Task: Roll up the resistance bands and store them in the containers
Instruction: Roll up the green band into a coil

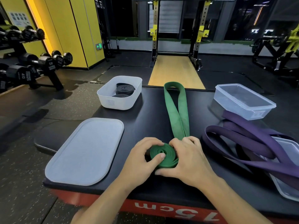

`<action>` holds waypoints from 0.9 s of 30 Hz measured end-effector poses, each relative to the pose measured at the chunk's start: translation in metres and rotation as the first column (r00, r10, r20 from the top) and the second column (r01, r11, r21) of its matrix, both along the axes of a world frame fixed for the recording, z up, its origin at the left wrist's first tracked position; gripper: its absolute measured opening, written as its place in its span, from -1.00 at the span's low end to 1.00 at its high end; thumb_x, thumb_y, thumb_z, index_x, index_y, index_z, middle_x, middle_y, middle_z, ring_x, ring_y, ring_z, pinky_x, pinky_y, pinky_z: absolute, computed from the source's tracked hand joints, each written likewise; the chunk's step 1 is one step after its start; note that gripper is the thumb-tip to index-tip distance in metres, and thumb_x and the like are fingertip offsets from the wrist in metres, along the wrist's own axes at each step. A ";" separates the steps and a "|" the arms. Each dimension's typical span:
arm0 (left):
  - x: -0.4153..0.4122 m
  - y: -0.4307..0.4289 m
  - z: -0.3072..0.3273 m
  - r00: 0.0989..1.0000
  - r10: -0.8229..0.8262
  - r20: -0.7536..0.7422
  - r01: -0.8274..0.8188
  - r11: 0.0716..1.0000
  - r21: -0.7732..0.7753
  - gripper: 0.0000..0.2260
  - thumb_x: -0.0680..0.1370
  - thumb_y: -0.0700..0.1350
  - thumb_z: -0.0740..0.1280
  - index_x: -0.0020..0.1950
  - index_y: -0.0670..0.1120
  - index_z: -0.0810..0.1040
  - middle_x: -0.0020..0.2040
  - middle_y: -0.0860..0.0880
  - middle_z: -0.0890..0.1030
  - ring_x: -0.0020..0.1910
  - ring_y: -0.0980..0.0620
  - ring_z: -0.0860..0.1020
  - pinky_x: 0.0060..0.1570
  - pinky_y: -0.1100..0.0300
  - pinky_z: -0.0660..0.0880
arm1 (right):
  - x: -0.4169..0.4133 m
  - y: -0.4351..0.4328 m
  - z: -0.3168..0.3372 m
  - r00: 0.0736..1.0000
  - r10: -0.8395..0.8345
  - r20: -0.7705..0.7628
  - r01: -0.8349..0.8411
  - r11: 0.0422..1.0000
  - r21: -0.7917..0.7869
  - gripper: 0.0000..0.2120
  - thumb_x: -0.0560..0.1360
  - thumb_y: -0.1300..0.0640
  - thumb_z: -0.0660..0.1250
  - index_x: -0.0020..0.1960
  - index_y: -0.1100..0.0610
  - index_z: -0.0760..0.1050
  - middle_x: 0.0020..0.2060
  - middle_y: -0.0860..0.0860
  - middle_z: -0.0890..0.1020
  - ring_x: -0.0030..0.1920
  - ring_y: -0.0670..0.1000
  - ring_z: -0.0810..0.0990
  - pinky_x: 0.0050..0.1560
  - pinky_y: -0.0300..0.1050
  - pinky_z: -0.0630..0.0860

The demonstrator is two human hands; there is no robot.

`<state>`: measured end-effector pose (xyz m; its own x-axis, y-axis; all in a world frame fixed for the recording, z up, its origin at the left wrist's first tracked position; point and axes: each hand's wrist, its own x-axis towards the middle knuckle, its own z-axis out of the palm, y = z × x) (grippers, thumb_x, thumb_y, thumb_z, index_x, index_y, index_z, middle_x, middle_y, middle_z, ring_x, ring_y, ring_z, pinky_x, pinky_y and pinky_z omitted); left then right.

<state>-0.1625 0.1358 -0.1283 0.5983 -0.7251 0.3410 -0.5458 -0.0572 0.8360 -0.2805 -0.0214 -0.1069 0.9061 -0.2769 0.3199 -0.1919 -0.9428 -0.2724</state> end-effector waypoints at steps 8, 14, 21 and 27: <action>0.002 0.000 -0.003 0.998 -0.029 -0.054 0.029 1.000 0.002 -0.80 0.56 0.00 0.42 0.16 0.16 0.73 0.20 0.25 0.56 0.33 0.13 0.52 0.32 0.15 0.45 | -0.018 -0.044 -0.002 0.970 0.231 -0.070 -0.241 0.945 -0.221 -0.51 0.46 -0.53 0.23 -0.02 -0.11 0.49 -0.06 -0.26 0.48 0.11 -0.19 0.49 0.58 0.05 0.05; 0.001 0.000 -0.001 0.998 -0.024 -0.064 0.024 1.000 0.000 -0.82 0.59 -0.05 0.44 0.16 0.16 0.73 0.19 0.25 0.56 0.31 0.16 0.53 0.31 0.14 0.48 | -0.011 -0.049 0.002 0.981 0.168 -0.098 -0.191 0.927 -0.321 -0.29 0.39 -0.66 0.11 -0.42 -0.01 0.38 -0.49 -0.15 0.37 -0.35 -0.05 0.37 -0.11 -0.07 0.45; 0.005 0.000 -0.004 0.997 -0.039 -0.068 0.039 0.999 0.005 -0.81 0.60 -0.08 0.45 0.17 0.14 0.73 0.20 0.22 0.57 0.31 0.15 0.53 0.32 0.18 0.46 | -0.017 -0.061 0.000 0.961 0.223 -0.163 -0.249 0.955 -0.161 -0.47 0.48 -0.57 0.10 0.14 -0.19 0.43 -0.09 -0.30 0.48 0.03 -0.27 0.46 0.45 -0.20 0.14; 0.005 -0.001 -0.003 0.994 -0.047 -0.103 0.047 0.999 0.002 -0.80 0.57 -0.01 0.41 0.16 0.16 0.73 0.23 0.23 0.58 0.32 0.11 0.54 0.30 0.04 0.50 | -0.016 -0.079 -0.002 0.959 0.221 -0.180 -0.242 0.965 -0.106 -0.57 0.51 -0.50 0.09 -0.08 -0.17 0.45 -0.27 -0.24 0.48 -0.08 -0.30 0.42 0.52 -0.17 -0.02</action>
<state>-0.1579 0.1351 -0.1310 0.5951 -0.7548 0.2761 -0.4591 -0.0373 0.8876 -0.2968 -0.1005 -0.1091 0.9835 -0.0207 0.1795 0.0033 -0.9912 -0.1324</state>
